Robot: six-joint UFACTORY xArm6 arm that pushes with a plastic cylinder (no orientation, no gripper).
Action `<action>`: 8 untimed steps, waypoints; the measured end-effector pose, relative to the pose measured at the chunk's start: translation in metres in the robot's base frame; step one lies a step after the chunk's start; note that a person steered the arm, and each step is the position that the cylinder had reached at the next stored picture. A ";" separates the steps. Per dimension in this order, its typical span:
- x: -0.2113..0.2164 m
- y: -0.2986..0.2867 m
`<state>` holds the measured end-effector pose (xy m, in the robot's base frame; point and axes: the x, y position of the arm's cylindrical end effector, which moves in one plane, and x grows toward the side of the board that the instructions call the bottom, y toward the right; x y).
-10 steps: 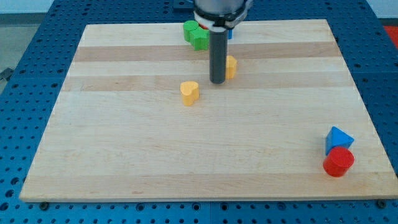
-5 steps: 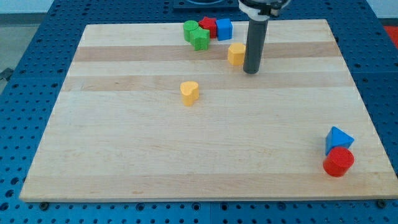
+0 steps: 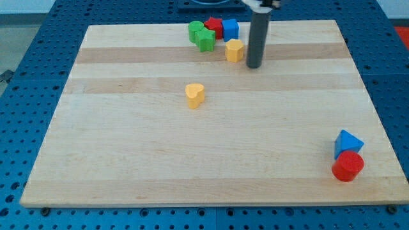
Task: Push the yellow hexagon into the red star
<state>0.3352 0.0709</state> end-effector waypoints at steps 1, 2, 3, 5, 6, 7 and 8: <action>-0.012 -0.035; -0.035 -0.059; -0.030 -0.062; 0.010 -0.025; -0.001 -0.020; -0.024 -0.023; -0.043 -0.031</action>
<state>0.2927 0.0394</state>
